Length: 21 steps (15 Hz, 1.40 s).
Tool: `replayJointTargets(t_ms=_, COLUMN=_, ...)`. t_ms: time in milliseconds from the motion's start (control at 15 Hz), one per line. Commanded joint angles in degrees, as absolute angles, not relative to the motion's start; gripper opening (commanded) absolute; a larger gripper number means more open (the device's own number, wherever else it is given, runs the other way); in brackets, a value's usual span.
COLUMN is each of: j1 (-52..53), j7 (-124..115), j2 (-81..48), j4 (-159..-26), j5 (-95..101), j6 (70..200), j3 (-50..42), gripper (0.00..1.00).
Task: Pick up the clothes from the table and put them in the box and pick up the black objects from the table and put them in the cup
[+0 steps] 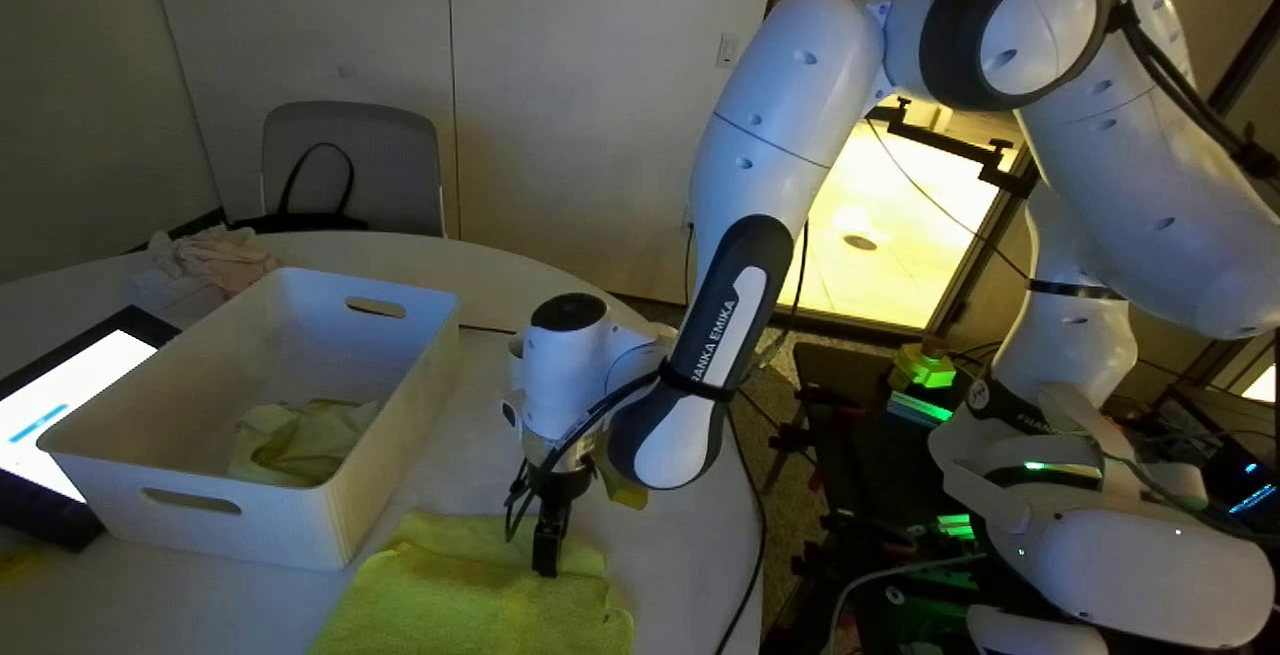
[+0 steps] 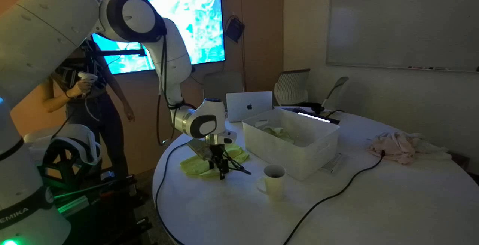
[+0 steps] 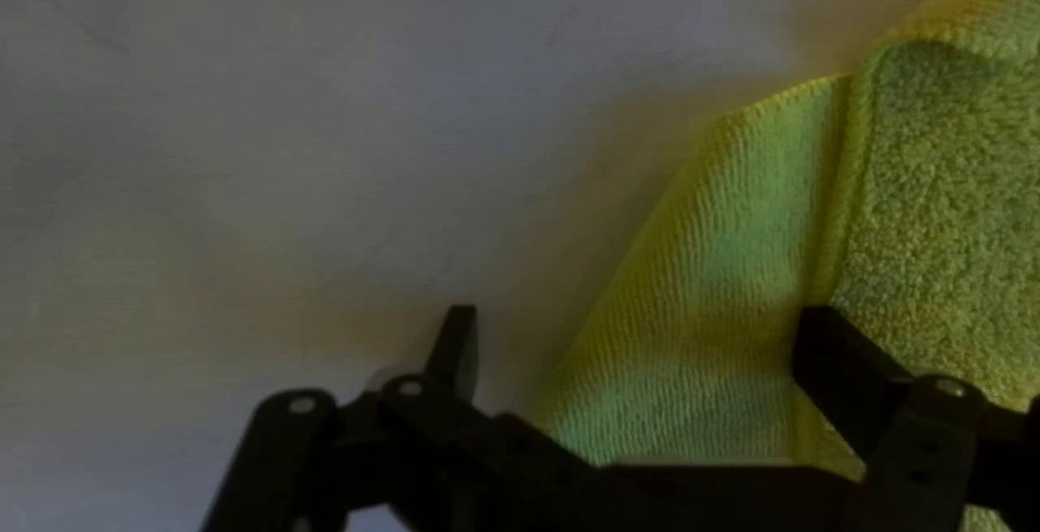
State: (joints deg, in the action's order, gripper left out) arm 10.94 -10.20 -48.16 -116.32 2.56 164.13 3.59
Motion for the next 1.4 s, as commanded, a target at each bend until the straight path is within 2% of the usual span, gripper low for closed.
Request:
replayJointTargets(t_ms=0, j1=12.2, j7=-10.76, j2=-48.93, j4=-115.64, j5=1.27, j6=165.98, j3=1.77, gripper=1.0)
replayJointTargets(t_ms=400, j1=11.07, j7=-9.55, j2=-47.72, j4=-117.02, j5=1.49, j6=166.91, j3=1.68, gripper=1.0)
replayJointTargets(t_ms=667, j1=14.15, j7=-11.73, j2=-49.14, j4=-116.07, j5=2.15, j6=166.49, j3=-1.62, gripper=1.0)
replayJointTargets(t_ms=733, j1=14.7, j7=-12.04, j2=-49.34, j4=-115.97, j5=2.24, j6=166.29, j3=-2.26, gripper=0.9)
replayJointTargets(t_ms=800, j1=15.23, j7=-12.34, j2=-49.44, j4=-115.97, j5=2.27, j6=166.27, j3=-2.87, gripper=0.74)
replayJointTargets(t_ms=1333, j1=19.23, j7=-14.09, j2=-48.74, j4=-116.53, j5=3.1, j6=165.7, j3=-7.47, gripper=0.15)
